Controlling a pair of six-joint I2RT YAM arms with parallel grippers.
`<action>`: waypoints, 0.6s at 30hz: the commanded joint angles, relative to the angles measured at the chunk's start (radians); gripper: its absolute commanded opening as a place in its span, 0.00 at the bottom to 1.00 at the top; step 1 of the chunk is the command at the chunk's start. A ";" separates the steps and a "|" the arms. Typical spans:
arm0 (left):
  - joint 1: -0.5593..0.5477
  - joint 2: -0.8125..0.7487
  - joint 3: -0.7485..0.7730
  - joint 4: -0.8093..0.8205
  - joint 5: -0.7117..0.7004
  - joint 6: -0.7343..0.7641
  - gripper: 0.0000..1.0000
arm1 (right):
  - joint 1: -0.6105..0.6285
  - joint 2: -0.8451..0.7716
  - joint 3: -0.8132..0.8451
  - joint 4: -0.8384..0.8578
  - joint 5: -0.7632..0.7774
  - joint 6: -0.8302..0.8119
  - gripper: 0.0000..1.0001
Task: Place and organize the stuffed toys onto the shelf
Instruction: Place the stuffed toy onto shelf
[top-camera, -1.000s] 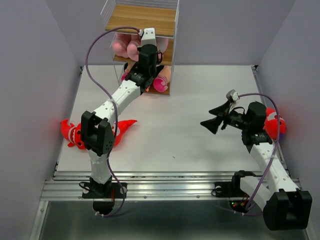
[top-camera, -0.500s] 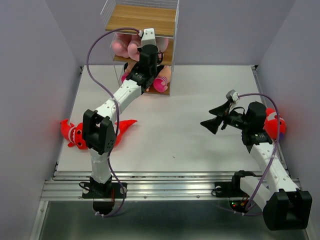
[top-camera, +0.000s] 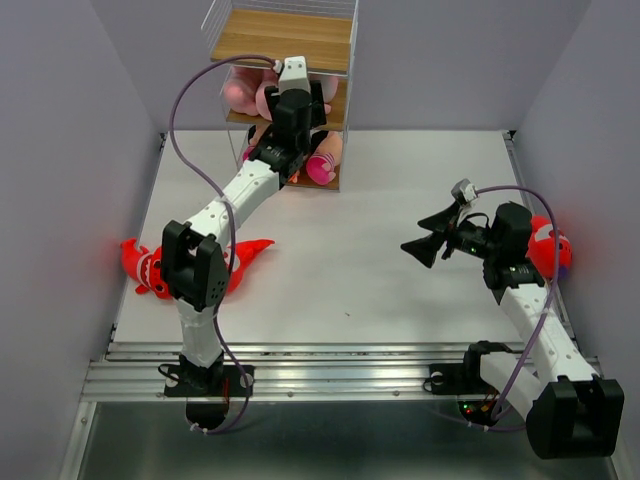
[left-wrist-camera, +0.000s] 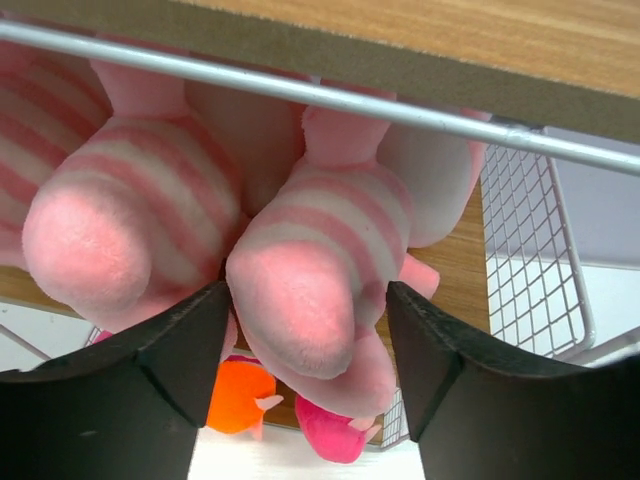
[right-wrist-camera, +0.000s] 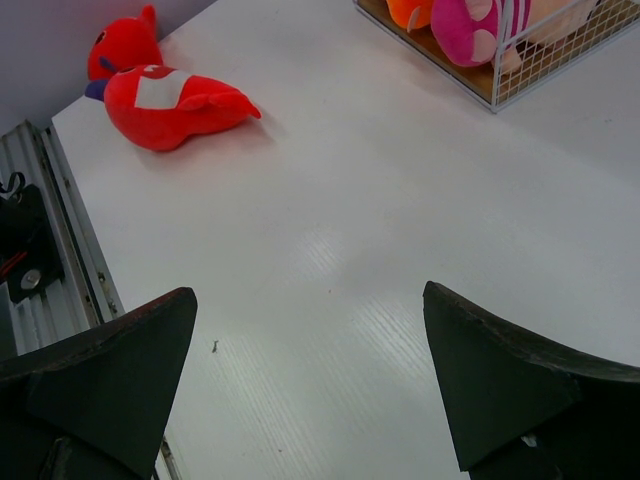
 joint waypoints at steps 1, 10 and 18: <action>0.005 -0.121 -0.012 0.044 0.019 0.001 0.78 | 0.005 0.001 0.053 0.015 0.015 -0.016 1.00; 0.005 -0.216 -0.059 0.033 0.087 -0.030 0.95 | 0.005 0.005 0.054 0.010 0.017 -0.016 1.00; 0.005 -0.333 -0.159 0.009 0.165 -0.065 0.99 | 0.005 -0.001 0.059 -0.007 0.003 -0.075 1.00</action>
